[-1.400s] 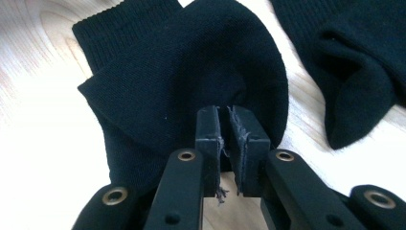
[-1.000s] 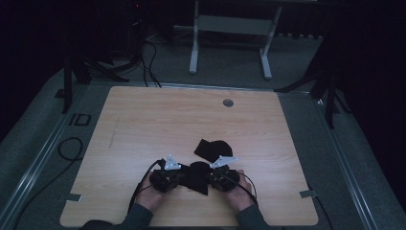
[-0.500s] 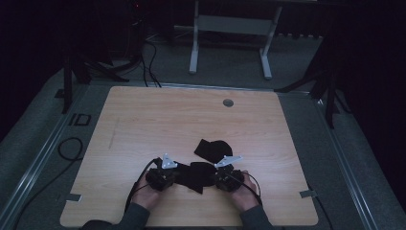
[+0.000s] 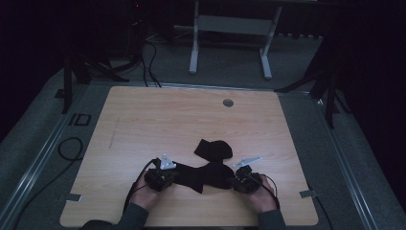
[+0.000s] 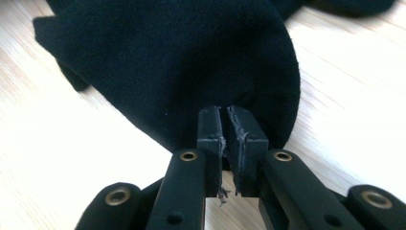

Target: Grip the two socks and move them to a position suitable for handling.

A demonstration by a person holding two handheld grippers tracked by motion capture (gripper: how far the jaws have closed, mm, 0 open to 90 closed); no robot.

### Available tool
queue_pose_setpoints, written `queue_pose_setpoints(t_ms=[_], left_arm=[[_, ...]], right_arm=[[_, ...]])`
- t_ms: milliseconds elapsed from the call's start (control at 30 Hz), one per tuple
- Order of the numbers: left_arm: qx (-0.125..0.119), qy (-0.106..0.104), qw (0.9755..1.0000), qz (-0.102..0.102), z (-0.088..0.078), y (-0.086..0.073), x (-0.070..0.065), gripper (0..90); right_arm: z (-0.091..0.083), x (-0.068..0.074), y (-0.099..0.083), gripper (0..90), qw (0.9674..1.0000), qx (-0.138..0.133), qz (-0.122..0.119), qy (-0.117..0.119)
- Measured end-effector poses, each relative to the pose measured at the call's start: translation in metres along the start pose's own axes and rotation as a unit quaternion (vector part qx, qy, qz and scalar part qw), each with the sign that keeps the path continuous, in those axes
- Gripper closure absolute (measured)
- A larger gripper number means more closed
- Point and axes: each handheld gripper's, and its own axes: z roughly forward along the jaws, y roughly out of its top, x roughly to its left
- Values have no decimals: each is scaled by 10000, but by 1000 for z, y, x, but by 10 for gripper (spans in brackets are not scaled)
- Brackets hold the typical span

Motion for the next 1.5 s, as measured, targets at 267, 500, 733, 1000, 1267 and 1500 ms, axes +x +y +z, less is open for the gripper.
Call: queue_pose_setpoints(t_ms=[267,500,733,1000,1267,1500], left_arm=[[24,-121,9999,79,-2,-2,3,899],[52,-145,9998,110,-4,-4,4,889],[41,-142,9994,314,-4,-3,-1,889],[-51,-345,9985,426,-1,-2,-7,795],[-161,-470,9983,309,0,0,-7,646],[-399,-451,9980,184,-6,0,-2,625]], right_arm=[[-12,-15,-10,828,9998,140,155,12],[-17,-20,-14,839,9995,181,232,-77],[-21,-20,-16,830,9990,422,85,-118],[-30,-8,-2,758,9996,-145,-199,106],[-23,-11,27,806,9973,-395,-313,-543],[-4,-32,59,809,9962,-447,-59,-747]])
